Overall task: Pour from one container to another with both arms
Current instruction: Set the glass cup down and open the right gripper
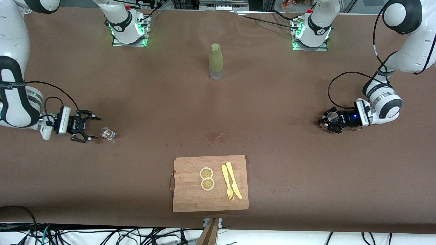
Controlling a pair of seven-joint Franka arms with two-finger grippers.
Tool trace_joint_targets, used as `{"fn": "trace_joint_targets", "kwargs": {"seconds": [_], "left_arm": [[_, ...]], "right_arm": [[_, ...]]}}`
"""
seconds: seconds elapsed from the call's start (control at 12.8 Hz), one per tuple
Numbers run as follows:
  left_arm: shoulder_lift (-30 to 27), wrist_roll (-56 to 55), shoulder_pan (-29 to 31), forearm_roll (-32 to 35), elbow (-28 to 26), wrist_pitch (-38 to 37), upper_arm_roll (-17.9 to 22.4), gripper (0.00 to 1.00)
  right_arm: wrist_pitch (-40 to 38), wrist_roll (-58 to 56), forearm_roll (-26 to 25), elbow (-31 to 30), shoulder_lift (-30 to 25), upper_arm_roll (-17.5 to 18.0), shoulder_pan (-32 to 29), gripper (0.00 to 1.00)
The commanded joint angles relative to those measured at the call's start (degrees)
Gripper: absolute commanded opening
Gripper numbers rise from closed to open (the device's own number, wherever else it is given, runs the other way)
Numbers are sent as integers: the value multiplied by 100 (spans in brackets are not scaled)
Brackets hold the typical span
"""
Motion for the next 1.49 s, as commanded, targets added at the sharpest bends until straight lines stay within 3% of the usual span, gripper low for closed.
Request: {"fn": "trace_joint_targets", "kwargs": {"seconds": [0.0, 0.16, 0.63, 0.7, 0.86, 0.94, 1.41], "left_arm": [[22, 305, -7, 105, 54, 93, -5, 0], [14, 322, -7, 228, 54, 269, -5, 0], [5, 331, -7, 316, 36, 296, 4, 3], [-4, 331, -7, 316, 36, 296, 13, 11], [-4, 340, -7, 316, 45, 296, 13, 65], [-13, 340, 2, 316, 45, 287, 13, 100], [-126, 305, 11, 368, 27, 287, 118, 100]], "right_arm": [[-113, 808, -877, -61, -778, 28, -10, 100], [-113, 1914, -1722, -87, -1367, 46, 139, 100], [-130, 4867, -3103, -131, -2485, 72, 999, 100], [-130, 5473, -3383, -131, -2617, 72, 1201, 100], [-122, 6695, -3894, -131, -2819, 509, 1213, 100], [-122, 7249, -4087, -131, -2890, 677, 1195, 100], [-227, 9081, -4230, -140, -3198, 1223, 1160, 100]]}}
